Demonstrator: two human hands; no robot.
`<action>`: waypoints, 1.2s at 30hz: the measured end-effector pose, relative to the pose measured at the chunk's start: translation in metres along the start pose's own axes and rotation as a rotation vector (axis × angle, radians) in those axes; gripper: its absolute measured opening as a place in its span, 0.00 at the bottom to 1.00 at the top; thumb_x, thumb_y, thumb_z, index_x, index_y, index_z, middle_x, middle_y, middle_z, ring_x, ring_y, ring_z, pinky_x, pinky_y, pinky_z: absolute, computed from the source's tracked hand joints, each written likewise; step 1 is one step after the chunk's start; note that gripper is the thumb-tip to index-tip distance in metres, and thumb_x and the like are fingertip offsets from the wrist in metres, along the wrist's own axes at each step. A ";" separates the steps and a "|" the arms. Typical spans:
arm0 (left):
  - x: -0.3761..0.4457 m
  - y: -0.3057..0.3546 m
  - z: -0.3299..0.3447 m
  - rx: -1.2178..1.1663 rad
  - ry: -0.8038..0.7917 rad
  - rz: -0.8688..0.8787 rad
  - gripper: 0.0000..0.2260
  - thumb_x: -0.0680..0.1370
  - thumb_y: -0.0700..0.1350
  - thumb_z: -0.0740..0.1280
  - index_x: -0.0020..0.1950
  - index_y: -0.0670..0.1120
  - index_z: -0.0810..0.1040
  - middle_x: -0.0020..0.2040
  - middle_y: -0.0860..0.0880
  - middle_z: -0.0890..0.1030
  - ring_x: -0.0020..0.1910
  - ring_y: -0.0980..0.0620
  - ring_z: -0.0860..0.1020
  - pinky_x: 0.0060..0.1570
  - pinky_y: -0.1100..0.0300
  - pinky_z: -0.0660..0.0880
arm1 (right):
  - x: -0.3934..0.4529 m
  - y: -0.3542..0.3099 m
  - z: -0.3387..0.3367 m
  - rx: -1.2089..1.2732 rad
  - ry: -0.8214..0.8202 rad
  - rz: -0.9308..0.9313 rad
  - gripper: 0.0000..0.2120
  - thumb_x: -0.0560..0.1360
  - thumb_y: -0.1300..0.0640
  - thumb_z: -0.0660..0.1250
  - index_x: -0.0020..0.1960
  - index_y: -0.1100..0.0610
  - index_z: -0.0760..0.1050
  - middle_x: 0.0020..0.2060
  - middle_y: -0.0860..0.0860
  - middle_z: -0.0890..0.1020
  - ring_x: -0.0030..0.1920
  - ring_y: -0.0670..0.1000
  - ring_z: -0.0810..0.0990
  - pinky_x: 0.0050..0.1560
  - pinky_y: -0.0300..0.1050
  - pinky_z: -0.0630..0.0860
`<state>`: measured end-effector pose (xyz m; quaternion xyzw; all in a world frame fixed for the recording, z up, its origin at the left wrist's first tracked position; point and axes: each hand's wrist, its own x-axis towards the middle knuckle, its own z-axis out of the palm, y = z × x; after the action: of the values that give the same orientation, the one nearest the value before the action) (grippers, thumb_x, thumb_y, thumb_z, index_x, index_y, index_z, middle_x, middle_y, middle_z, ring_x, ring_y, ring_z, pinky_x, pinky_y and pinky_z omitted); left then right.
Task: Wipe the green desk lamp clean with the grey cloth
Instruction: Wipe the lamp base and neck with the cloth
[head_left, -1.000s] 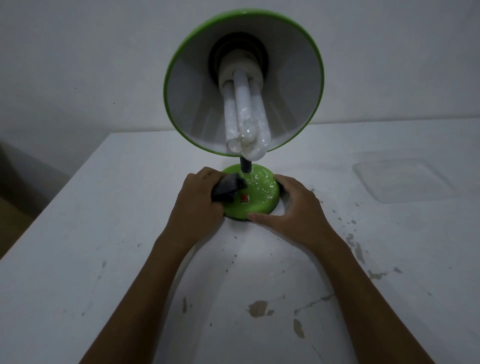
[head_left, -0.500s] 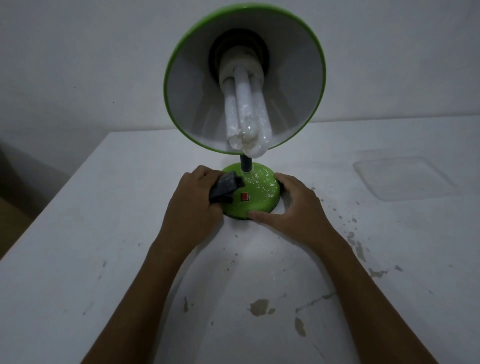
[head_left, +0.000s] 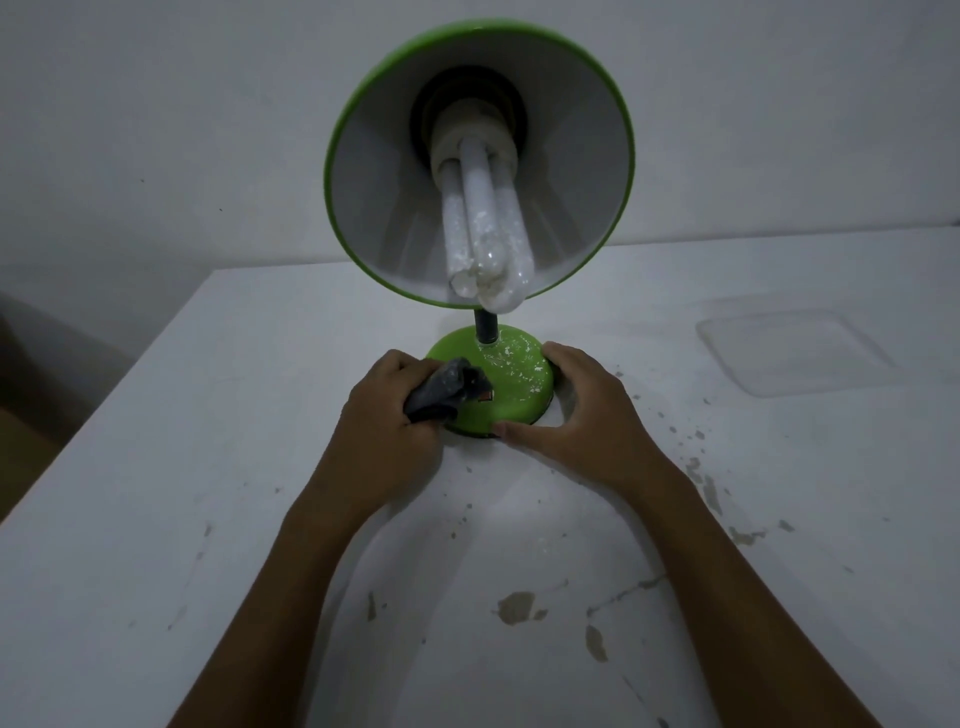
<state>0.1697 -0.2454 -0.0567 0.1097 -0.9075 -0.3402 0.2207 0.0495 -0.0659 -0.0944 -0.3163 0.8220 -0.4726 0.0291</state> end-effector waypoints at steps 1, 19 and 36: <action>0.000 0.006 0.001 -0.025 0.031 -0.034 0.09 0.74 0.42 0.66 0.46 0.57 0.76 0.44 0.51 0.74 0.42 0.63 0.75 0.38 0.72 0.68 | -0.001 -0.002 -0.002 0.004 0.011 0.003 0.39 0.62 0.39 0.79 0.69 0.50 0.72 0.63 0.43 0.77 0.64 0.44 0.76 0.67 0.46 0.74; 0.014 0.065 0.024 -0.913 -0.184 -0.302 0.14 0.82 0.41 0.60 0.66 0.46 0.79 0.59 0.45 0.84 0.59 0.47 0.82 0.60 0.51 0.79 | -0.005 -0.064 -0.016 0.572 0.001 0.207 0.21 0.75 0.41 0.69 0.63 0.52 0.78 0.52 0.49 0.86 0.53 0.47 0.85 0.55 0.43 0.83; 0.010 0.007 0.032 -0.051 -0.054 -0.240 0.41 0.58 0.64 0.80 0.65 0.71 0.60 0.57 0.72 0.67 0.57 0.64 0.68 0.51 0.72 0.65 | 0.086 -0.047 -0.036 0.067 -0.185 0.173 0.01 0.79 0.57 0.66 0.50 0.54 0.76 0.46 0.51 0.80 0.44 0.46 0.78 0.43 0.37 0.74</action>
<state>0.1455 -0.2255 -0.0705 0.2027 -0.8846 -0.3899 0.1564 -0.0084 -0.1025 -0.0158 -0.2853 0.8238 -0.4643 0.1559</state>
